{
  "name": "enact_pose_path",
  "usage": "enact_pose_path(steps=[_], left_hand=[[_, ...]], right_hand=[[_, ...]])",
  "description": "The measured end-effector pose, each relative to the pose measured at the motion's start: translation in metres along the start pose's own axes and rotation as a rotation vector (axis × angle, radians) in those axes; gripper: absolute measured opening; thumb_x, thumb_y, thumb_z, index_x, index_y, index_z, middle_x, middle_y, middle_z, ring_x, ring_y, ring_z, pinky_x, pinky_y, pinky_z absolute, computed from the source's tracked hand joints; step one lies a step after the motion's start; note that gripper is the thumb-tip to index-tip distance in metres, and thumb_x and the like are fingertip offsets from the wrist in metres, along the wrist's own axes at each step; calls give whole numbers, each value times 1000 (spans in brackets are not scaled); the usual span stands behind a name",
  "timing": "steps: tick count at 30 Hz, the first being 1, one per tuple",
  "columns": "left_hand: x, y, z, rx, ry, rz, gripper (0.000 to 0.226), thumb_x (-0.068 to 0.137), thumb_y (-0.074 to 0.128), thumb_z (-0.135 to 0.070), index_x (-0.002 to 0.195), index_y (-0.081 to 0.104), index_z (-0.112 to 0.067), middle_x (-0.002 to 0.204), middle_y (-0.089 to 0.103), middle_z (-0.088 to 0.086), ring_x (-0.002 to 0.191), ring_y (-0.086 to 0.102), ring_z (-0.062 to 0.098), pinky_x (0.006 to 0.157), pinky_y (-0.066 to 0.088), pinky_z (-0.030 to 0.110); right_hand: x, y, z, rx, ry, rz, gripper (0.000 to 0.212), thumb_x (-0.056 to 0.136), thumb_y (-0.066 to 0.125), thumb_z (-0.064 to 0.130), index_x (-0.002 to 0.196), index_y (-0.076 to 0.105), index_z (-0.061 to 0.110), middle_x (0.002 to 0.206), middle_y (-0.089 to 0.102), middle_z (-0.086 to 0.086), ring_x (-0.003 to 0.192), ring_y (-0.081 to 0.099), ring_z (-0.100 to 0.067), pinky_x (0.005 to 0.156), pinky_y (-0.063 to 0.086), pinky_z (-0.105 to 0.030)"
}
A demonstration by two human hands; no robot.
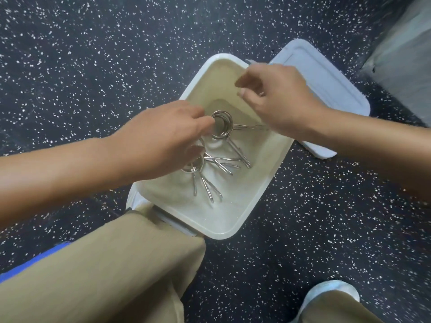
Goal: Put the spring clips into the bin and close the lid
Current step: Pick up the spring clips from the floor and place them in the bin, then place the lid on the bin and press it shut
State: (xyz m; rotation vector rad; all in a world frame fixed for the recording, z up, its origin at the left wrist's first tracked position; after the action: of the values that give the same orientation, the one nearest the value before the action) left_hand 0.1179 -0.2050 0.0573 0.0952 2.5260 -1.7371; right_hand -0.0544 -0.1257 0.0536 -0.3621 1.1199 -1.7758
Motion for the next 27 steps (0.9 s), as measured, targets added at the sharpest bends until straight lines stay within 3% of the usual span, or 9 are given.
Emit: enact_pose_path(steps=[3, 7, 13, 16, 18, 22, 27], left_hand=[[3, -9, 2, -63, -40, -27, 21, 90, 60, -36, 107, 50, -28, 96, 59, -1, 95, 57, 28, 70, 55, 49], [9, -13, -5, -89, -33, -38, 19, 91, 57, -38, 104, 54, -25, 95, 60, -1, 92, 58, 28, 71, 54, 47], [13, -16, -15, -105, -22, -45, 19, 90, 53, -40, 105, 50, -29, 97, 59, -3, 90, 60, 29, 66, 56, 46], [14, -13, -19, -90, -19, -29, 18, 90, 53, -41, 104, 49, -29, 96, 59, -4, 88, 61, 29, 64, 55, 45], [14, -12, -21, -92, -15, -17, 20, 90, 51, -42, 102, 53, -26, 96, 59, -5, 87, 62, 28, 64, 55, 45], [13, -10, -25, -82, -19, -9, 23, 89, 49, -44, 100, 57, -24, 97, 61, -9, 86, 61, 26, 61, 55, 42], [14, -6, -28, -77, -10, 15, 23, 90, 51, -44, 99, 58, -24, 96, 60, -9, 87, 62, 26, 61, 55, 43]], right_hand=[[-3, -37, -9, 16, 26, -109, 21, 95, 54, 22, 105, 72, 19, 90, 70, 8, 81, 60, -9, 78, 46, -24], [3, -57, -57, -30, 169, -187, 21, 96, 53, 20, 103, 72, 15, 90, 73, 1, 84, 66, -18, 82, 49, -30], [9, -27, -156, -188, 452, -44, 33, 98, 55, 27, 124, 64, 8, 126, 66, -12, 111, 61, -34, 90, 48, -39], [8, -12, -181, -271, 516, 3, 30, 95, 56, 26, 118, 62, 7, 128, 60, -17, 107, 59, -37, 82, 46, -39], [9, -6, -189, -352, 531, 7, 27, 94, 56, 25, 112, 61, 6, 125, 57, -18, 105, 58, -39, 82, 48, -41], [15, -4, -194, -484, 558, 54, 46, 97, 52, 30, 131, 48, -1, 137, 48, -21, 123, 50, -42, 98, 44, -50], [18, -6, -196, -665, 432, 199, 54, 97, 43, 34, 134, 41, -5, 135, 48, -26, 122, 49, -43, 98, 42, -49]])
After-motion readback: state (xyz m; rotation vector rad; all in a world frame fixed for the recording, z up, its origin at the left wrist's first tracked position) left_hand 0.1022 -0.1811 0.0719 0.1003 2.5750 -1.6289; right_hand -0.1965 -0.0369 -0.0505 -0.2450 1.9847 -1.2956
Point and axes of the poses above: each hand's wrist, its own x-axis towards the middle knuckle, its own y-axis out of the palm, z = x × y, the point moved 5 cm from there along x, towards the middle knuckle
